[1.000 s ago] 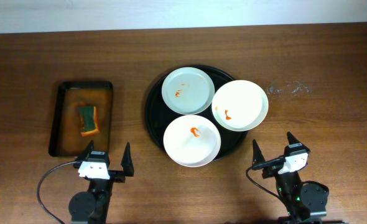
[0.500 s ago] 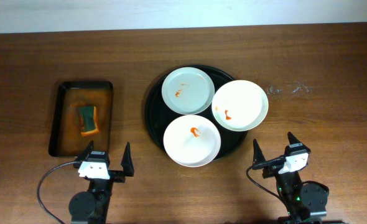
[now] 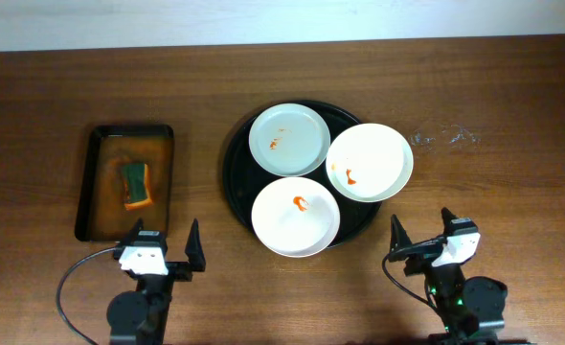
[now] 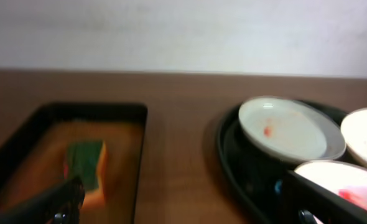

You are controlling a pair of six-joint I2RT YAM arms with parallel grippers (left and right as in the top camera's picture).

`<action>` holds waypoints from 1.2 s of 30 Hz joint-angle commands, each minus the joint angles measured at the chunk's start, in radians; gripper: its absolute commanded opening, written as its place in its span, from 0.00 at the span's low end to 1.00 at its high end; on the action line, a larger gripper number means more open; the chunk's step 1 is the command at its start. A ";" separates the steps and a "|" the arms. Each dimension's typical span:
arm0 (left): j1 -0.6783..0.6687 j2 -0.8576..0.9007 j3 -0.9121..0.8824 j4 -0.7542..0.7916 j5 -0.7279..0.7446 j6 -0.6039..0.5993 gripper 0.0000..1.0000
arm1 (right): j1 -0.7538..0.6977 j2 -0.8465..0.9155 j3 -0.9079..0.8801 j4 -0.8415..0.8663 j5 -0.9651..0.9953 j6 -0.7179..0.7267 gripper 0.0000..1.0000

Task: Clean dirty plates on tray and stack at the side
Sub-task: 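Lower the left gripper into the water tray and grasp the sponge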

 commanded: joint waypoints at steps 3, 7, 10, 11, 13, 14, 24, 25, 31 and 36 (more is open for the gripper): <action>-0.004 0.145 0.148 -0.110 -0.018 -0.021 0.99 | 0.006 0.140 0.142 -0.015 0.005 0.054 0.99; -0.004 0.270 0.270 -0.224 -0.075 -0.021 0.99 | 0.006 0.319 0.282 -0.113 -0.002 0.123 0.99; -0.004 0.371 0.381 -0.312 -0.077 -0.021 0.99 | 0.006 0.451 0.408 -0.217 -0.053 0.122 0.99; -0.004 0.407 0.426 -0.348 -0.082 -0.021 0.99 | 0.006 0.499 0.457 -0.264 -0.072 0.122 0.99; -0.004 0.481 0.515 -0.424 -0.095 -0.021 0.99 | 0.006 0.584 0.544 -0.364 -0.092 0.122 0.99; -0.004 0.514 0.554 -0.457 -0.094 -0.021 0.99 | 0.006 0.623 0.583 -0.410 -0.097 0.121 0.99; -0.004 0.788 0.852 -0.702 0.135 -0.021 0.99 | 0.006 0.903 0.808 -0.570 -0.272 0.121 0.99; -0.003 0.792 0.852 -0.692 0.134 -0.021 0.99 | 0.006 0.914 0.808 -0.571 -0.273 0.121 0.99; 0.104 0.872 0.934 -0.622 0.113 -0.035 0.99 | 0.006 0.938 0.808 -0.601 -0.272 0.121 0.99; 0.270 1.137 1.087 -0.626 0.093 0.018 0.99 | 0.006 0.938 0.808 -0.602 -0.273 0.121 0.99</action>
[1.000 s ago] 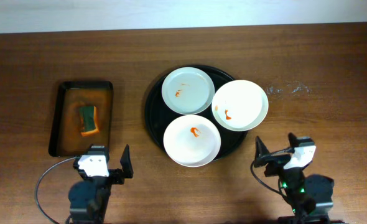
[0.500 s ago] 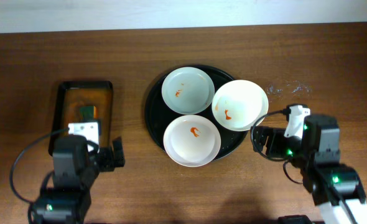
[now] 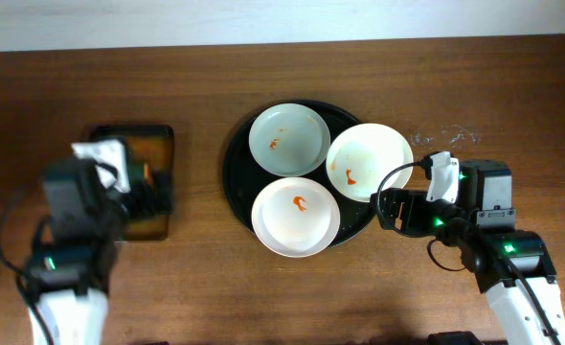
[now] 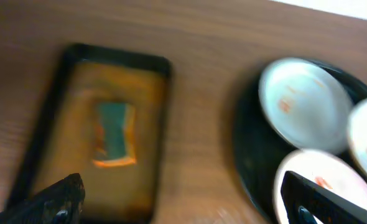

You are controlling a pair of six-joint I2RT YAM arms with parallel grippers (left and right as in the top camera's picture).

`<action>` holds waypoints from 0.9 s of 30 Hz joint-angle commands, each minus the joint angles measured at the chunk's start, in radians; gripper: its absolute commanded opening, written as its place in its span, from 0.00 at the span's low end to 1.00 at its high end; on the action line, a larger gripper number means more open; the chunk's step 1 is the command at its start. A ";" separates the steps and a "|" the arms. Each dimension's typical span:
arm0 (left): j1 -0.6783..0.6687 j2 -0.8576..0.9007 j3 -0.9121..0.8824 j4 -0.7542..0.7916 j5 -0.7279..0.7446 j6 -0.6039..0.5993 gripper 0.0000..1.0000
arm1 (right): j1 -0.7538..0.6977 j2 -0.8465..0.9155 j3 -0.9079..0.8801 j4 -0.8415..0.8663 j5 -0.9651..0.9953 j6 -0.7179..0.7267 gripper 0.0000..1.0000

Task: Clean dirty plates on tray and stack at the side
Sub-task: 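Lower the left gripper into the water tray and grasp the sponge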

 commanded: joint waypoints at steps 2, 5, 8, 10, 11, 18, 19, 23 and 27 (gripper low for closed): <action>0.118 0.259 0.131 0.008 -0.012 0.039 0.99 | 0.006 0.000 0.023 -0.001 -0.013 0.008 0.99; 0.145 0.429 0.153 0.069 -0.012 0.039 0.99 | 0.006 0.000 0.023 0.000 -0.013 0.008 0.99; 0.144 0.537 0.153 0.115 -0.012 0.039 0.99 | 0.006 0.000 0.023 0.000 -0.013 0.008 0.99; 0.145 0.603 0.153 0.142 -0.012 0.039 0.99 | 0.006 0.000 0.023 0.001 -0.013 0.008 0.99; 0.145 0.628 0.153 0.151 -0.012 0.039 0.99 | 0.006 0.000 0.023 0.000 -0.013 0.008 0.99; 0.144 0.782 0.153 0.177 -0.012 0.039 0.77 | 0.006 0.000 0.023 0.000 -0.013 0.008 0.99; 0.144 0.801 0.153 0.177 -0.012 0.039 0.73 | 0.006 0.000 0.023 0.000 -0.013 0.008 0.99; 0.144 0.843 0.153 0.180 -0.012 0.039 0.62 | 0.006 0.000 0.023 0.000 -0.013 0.008 0.99; 0.144 0.850 0.153 0.192 -0.011 0.039 0.54 | 0.006 0.000 0.023 0.000 -0.013 0.009 0.99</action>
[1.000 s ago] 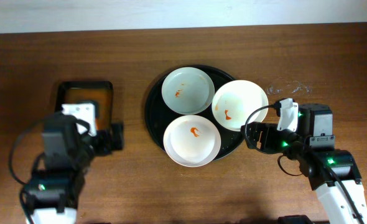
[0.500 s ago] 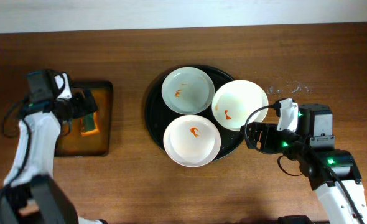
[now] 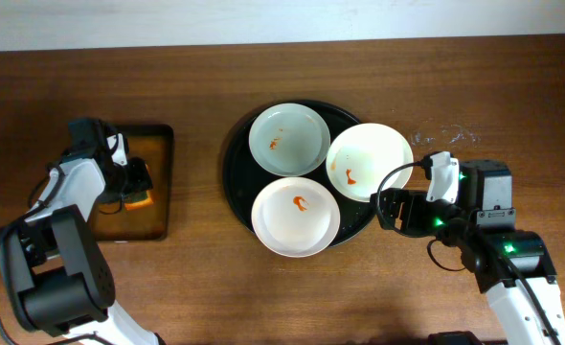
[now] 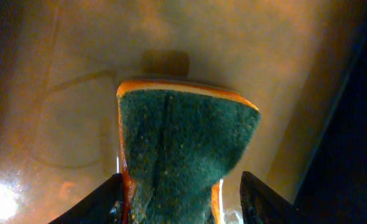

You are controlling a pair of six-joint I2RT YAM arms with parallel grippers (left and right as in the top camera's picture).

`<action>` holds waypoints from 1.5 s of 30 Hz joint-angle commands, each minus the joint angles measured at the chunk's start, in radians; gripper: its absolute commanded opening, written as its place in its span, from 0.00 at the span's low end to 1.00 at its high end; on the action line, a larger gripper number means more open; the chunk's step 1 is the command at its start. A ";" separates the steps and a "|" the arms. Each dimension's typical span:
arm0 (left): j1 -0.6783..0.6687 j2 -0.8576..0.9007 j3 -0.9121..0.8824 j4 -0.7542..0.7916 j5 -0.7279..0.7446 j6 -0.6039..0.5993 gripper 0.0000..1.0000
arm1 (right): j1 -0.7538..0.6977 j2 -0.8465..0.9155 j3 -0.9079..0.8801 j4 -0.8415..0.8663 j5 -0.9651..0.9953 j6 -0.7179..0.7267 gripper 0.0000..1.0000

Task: Clean dirty plates on tray and stack at the side
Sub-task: 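Lower the left gripper into the water tray and grasp the sponge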

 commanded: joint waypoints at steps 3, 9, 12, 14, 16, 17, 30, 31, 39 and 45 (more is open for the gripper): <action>0.003 0.002 0.019 0.017 0.003 0.005 0.55 | 0.006 0.000 0.023 -0.004 -0.012 0.009 0.99; 0.002 -0.042 0.072 -0.003 0.005 0.000 0.62 | 0.006 0.000 0.023 -0.007 -0.012 0.008 0.99; 0.002 -0.047 0.072 -0.048 0.005 0.000 0.61 | 0.006 0.000 0.023 -0.007 -0.001 0.008 0.99; 0.002 -0.047 0.071 -0.076 0.004 0.001 0.56 | 0.006 0.000 0.023 -0.007 0.003 0.008 0.99; 0.002 -0.047 0.070 -0.087 0.004 0.001 0.51 | 0.006 0.000 0.023 -0.007 0.006 0.008 0.99; 0.002 -0.047 0.070 -0.094 0.004 0.001 0.50 | 0.006 0.000 0.023 -0.007 0.006 0.008 0.99; 0.002 -0.041 0.055 -0.092 0.002 0.001 0.48 | 0.006 0.000 0.023 -0.007 0.006 0.009 0.99; 0.002 -0.041 0.048 -0.089 -0.013 0.001 0.48 | 0.006 0.000 0.023 -0.007 0.006 0.009 0.99; 0.002 -0.041 0.005 -0.055 -0.040 0.001 0.34 | 0.006 0.000 0.023 -0.007 0.006 0.009 0.99; -0.007 -0.041 0.000 -0.054 -0.041 0.001 0.19 | 0.006 0.000 0.023 -0.007 0.006 0.009 0.99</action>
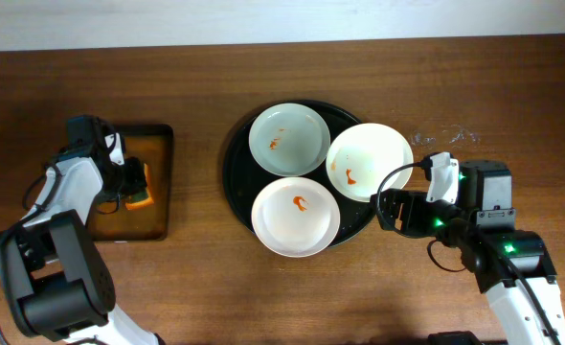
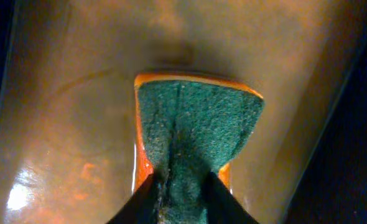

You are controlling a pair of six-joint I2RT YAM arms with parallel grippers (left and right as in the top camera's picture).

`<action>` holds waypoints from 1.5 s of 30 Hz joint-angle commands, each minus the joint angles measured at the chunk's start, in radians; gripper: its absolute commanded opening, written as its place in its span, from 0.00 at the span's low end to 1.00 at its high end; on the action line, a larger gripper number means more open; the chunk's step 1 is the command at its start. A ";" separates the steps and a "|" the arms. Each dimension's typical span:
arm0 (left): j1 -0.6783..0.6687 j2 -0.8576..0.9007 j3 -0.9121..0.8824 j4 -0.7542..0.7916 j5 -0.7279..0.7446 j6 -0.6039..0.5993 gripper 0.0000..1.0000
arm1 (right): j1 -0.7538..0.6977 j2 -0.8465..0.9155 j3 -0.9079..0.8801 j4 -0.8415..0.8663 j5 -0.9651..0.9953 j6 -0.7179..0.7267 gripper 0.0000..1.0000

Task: Clean dirty plates on tray and stack at the side
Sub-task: 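Lower the left gripper into the water tray and grasp the sponge, then carry the sponge with the left gripper to the front plate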

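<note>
Three white plates with red smears lie on a round black tray: one at the back, one at the right, one at the front. A green-topped orange sponge lies in a wet rectangular tray on the left. My left gripper is down in that tray, shut on the sponge and squeezing its near end. In the overhead view the sponge peeks out beside the left gripper. My right gripper sits at the right plate's near-right edge; its jaws are too dark to read.
The rectangular tray's raised black walls surround the sponge. A few water drops mark the wood behind the right arm. Bare wooden table lies right of the round tray and along the front.
My left gripper's fingers stood apart on either side of the sponge; now they are shut on it, pinching its near end. The right arm and the plates have not moved.
Both arms were parked at the table's front edge with open grippers. Then the left was above the rectangular tray and the right at the right plate's edge. Then the left was down around the sponge, open. Now it grips the sponge.
</note>
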 commanded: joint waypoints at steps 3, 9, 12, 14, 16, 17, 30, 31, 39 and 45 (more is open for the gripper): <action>-0.019 -0.017 -0.034 0.022 -0.007 0.000 0.14 | 0.006 0.000 0.023 0.001 0.005 0.008 0.99; -0.040 -0.017 -0.042 0.036 -0.007 0.000 0.01 | 0.006 0.000 0.023 0.000 0.005 0.008 0.99; -0.042 -0.023 -0.040 0.033 -0.006 -0.006 0.01 | 0.006 0.000 0.023 0.000 0.005 0.008 0.99; -0.042 -0.046 -0.034 0.032 0.021 -0.010 0.01 | 0.006 0.000 0.023 0.000 0.005 0.008 0.99; -0.042 -0.085 -0.021 0.024 0.024 -0.010 0.01 | 0.006 0.000 0.023 0.001 0.005 0.008 0.99; -0.042 -0.114 -0.017 0.016 0.038 -0.010 0.01 | 0.006 0.000 0.023 0.001 0.005 0.008 0.99; -0.149 -0.414 -0.016 -0.063 0.341 -0.002 0.01 | 0.006 0.040 0.023 0.016 -0.039 0.008 0.96; -0.180 -0.414 -0.016 -0.066 0.355 0.000 0.01 | 0.006 0.058 0.023 0.016 -0.060 0.008 0.93; -0.452 -0.410 -0.017 -0.071 0.354 0.001 0.01 | 0.014 0.251 0.023 0.027 -0.208 0.022 0.48; -0.589 -0.360 -0.019 -0.062 0.341 -0.003 0.01 | 0.094 0.401 0.023 0.030 -0.208 0.051 0.45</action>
